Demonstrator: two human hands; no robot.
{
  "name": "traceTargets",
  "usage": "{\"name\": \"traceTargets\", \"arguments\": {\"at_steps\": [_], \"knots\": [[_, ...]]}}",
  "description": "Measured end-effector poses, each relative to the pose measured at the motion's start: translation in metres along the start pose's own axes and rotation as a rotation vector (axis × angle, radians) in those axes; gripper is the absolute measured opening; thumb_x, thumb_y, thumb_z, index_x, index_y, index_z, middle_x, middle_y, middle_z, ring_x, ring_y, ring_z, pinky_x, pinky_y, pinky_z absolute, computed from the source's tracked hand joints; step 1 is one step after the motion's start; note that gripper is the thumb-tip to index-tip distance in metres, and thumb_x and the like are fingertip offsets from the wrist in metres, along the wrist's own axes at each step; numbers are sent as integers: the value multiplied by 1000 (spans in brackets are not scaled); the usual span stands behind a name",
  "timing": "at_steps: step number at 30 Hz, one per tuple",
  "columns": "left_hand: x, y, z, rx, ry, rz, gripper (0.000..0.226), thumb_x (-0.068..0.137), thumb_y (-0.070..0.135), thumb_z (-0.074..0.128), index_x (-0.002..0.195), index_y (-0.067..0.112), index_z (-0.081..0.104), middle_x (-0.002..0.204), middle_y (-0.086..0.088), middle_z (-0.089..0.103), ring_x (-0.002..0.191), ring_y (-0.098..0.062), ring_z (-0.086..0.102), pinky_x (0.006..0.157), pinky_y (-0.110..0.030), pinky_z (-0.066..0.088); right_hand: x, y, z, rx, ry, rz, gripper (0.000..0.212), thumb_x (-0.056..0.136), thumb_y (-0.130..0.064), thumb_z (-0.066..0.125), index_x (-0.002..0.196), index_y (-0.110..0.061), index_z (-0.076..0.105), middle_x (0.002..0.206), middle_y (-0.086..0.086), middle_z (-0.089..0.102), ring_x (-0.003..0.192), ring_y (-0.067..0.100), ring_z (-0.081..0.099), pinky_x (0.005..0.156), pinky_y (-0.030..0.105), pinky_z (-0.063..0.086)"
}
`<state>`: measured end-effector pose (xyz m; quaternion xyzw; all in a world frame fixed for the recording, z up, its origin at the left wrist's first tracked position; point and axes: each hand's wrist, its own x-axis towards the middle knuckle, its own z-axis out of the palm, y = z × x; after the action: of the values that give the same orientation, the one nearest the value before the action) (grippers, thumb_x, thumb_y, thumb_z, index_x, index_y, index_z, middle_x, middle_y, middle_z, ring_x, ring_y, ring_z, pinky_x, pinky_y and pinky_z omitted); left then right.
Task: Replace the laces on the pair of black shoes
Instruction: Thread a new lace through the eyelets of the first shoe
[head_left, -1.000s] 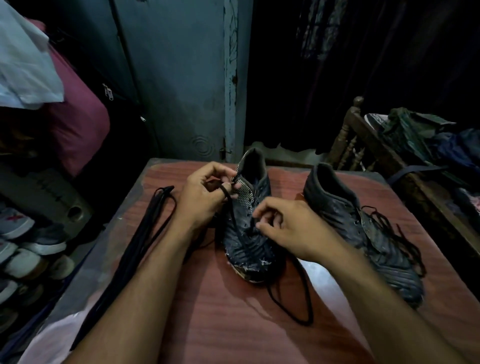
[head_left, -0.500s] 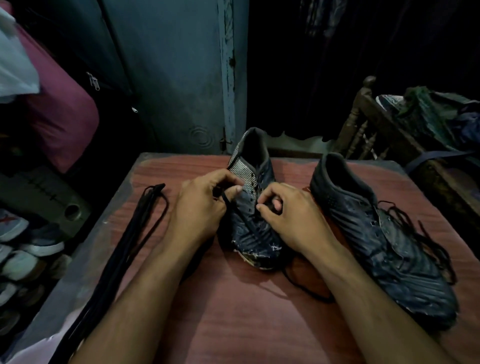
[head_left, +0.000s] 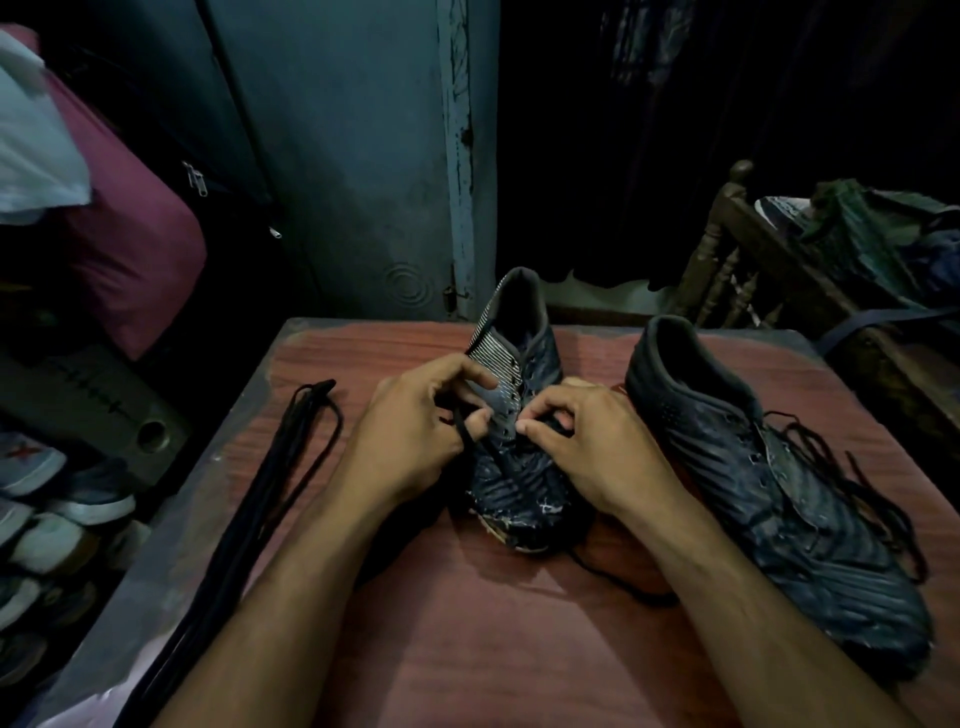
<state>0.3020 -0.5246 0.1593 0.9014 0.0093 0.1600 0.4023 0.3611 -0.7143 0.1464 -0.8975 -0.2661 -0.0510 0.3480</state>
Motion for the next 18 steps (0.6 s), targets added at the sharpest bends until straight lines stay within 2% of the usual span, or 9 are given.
{"name": "traceTargets", "arguments": {"at_steps": [2,5,8,10,12,14,16,18], "knots": [[0,0,1,9,-26,-1,23,83,15,82,95,32,72,83,26,73,79,7,68,76,-22,54,0,-1,-1,96,6,6,9,87,-18,78,87,-27,77,74,-15,50,72,-3,48,67,8,34],[0,-2,1,-10,-57,-3,16,83,19,83,88,32,76,82,23,74,80,6,69,78,-29,58,1,-2,0,142,8,13,22,83,-10,79,87,-32,76,79,-16,58,73,-5,51,69,8,34],[1,-4,0,-5,-57,2,16,83,17,83,86,31,76,81,23,74,79,7,69,75,-21,55,2,-1,4,168,20,29,24,80,-11,82,83,-33,75,86,-13,66,83,-8,59,78,7,46],[2,-3,-1,6,-60,2,16,82,16,84,85,30,76,80,24,74,78,8,68,72,-13,50,2,1,8,136,51,57,17,77,-20,85,81,-33,74,89,-13,69,92,2,65,90,25,56],[2,-2,-1,28,-66,4,14,82,19,85,84,30,77,79,24,74,78,9,68,71,-12,49,1,0,9,104,63,72,12,77,-31,85,81,-34,74,87,-15,68,92,8,67,92,38,57],[2,-3,-1,26,-60,-9,12,81,22,85,81,31,77,78,24,73,77,8,67,71,-15,50,1,-2,9,58,62,64,8,79,-40,82,82,-38,75,85,-15,66,89,12,65,88,45,55],[2,-4,-2,21,-54,-16,14,80,23,86,77,33,77,79,22,73,79,7,67,73,-15,50,0,-3,9,25,56,55,6,81,-43,80,84,-39,76,82,-14,64,88,16,63,87,46,52],[3,-3,-3,52,-51,1,18,78,23,88,76,37,76,87,16,70,87,5,64,77,-7,43,0,-5,7,5,45,55,5,84,-43,78,87,-40,77,82,-12,62,90,18,61,88,46,50]]}}
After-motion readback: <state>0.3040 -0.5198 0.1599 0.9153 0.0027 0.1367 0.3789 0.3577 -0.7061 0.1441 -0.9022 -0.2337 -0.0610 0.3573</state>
